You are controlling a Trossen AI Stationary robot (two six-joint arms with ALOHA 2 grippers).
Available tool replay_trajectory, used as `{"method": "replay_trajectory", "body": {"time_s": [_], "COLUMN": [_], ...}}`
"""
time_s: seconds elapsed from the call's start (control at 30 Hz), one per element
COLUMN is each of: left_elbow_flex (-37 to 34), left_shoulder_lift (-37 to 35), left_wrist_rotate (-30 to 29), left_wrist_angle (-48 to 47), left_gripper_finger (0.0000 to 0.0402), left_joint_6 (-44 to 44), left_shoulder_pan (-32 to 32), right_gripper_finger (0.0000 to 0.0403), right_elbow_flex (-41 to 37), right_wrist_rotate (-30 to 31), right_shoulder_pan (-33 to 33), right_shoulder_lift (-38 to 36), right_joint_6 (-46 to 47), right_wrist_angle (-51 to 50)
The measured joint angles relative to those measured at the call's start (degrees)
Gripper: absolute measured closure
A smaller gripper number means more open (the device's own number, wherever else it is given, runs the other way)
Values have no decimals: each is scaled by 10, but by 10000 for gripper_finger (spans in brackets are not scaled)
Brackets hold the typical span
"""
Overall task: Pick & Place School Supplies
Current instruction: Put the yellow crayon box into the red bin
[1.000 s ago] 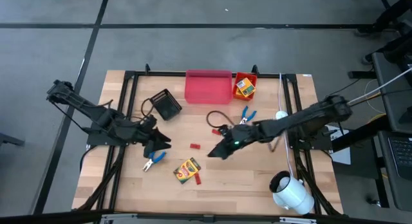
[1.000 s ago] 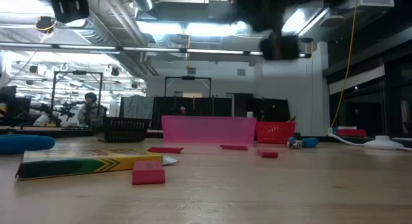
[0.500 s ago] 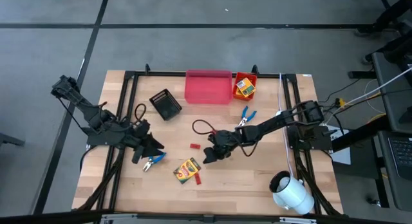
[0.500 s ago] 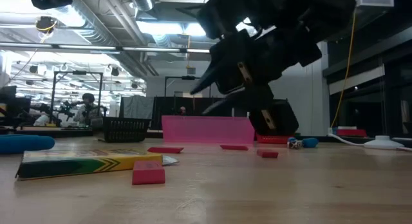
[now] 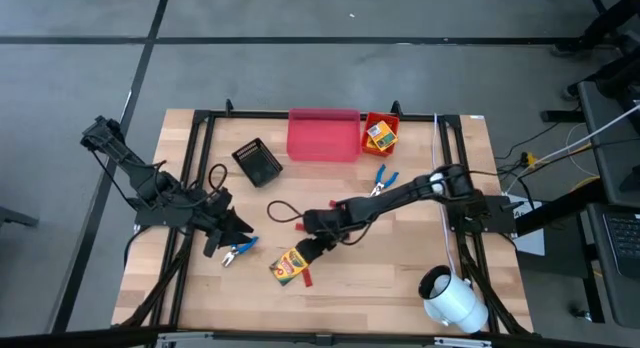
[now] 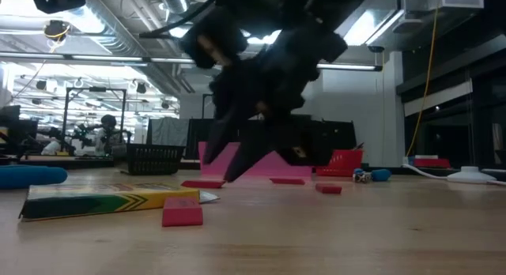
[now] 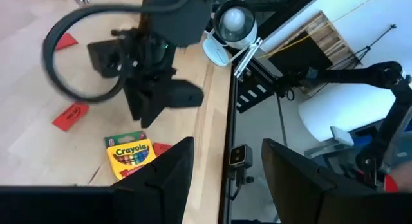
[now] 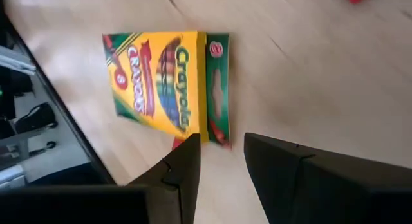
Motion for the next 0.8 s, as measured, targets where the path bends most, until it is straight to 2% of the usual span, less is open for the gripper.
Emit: {"method": "replay_trajectory", "body": {"time_s": [0.27, 0.8], "left_elbow_flex": [0, 0], "left_shoulder_lift": [0, 0], "left_wrist_rotate": [3, -12], "left_wrist_angle": [1, 5], "left_gripper_finger": [222, 222], "left_joint_6": [1, 4], "left_shoulder_pan": [-17, -43], "right_gripper_finger": [278, 278], "right_elbow_flex": [29, 30], "right_wrist_rotate": [7, 34], "right_shoulder_pan": [0, -2], "right_shoulder_lift": [32, 36], "right_joint_6": [9, 22], "right_wrist_angle": [0, 16]}}
